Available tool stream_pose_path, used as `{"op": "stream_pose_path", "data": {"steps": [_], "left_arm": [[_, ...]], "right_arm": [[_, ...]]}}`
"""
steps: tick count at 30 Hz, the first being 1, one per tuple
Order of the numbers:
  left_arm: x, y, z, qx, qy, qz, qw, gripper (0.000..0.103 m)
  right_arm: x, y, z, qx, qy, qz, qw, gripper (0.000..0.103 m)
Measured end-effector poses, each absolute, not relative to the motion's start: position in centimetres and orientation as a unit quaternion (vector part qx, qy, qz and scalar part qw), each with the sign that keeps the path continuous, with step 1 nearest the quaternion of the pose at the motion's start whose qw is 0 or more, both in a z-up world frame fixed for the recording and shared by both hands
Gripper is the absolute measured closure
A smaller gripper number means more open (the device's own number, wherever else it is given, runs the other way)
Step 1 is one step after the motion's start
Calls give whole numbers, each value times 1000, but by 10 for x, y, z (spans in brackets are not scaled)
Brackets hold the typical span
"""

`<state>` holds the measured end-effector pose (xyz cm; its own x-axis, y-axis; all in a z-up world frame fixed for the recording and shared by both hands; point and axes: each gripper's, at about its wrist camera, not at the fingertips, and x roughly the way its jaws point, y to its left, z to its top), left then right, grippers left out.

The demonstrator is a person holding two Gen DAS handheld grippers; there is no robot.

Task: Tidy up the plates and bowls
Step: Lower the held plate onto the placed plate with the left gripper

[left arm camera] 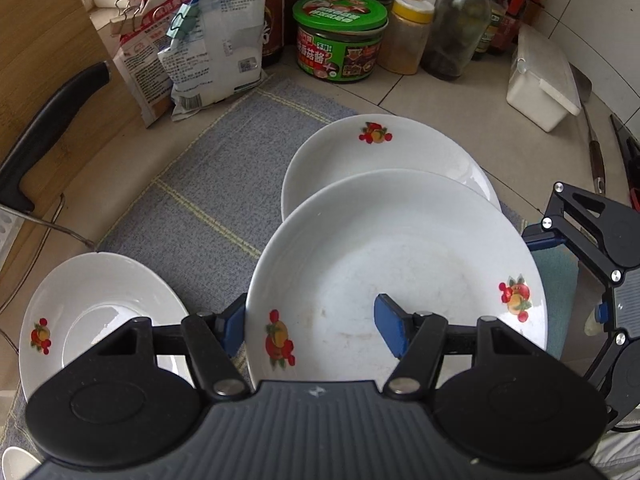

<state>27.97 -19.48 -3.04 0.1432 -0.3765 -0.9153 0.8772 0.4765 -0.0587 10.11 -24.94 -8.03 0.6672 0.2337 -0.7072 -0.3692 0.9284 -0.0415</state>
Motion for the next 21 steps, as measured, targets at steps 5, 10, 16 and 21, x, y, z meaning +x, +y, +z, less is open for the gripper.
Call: {"op": "stream_pose_path", "data": {"steps": [5,10,16,21], "left_arm": [[284,-214,-30,265,478,-450,706,39],[288,-232,-32,272,473,-460,701,39],[290,-253,-36,280,467,-472,694,39],[293,-265,-41,284,466,-477,689,39]], "right_arm": [[103,-264,-80,-85,372,152,912,0],[105,-277,-81,-77,372,138,914,0],[106,-291,-84,-70,375,121,916,0],[107,-299,-87,-63,380,109,917,0]]}}
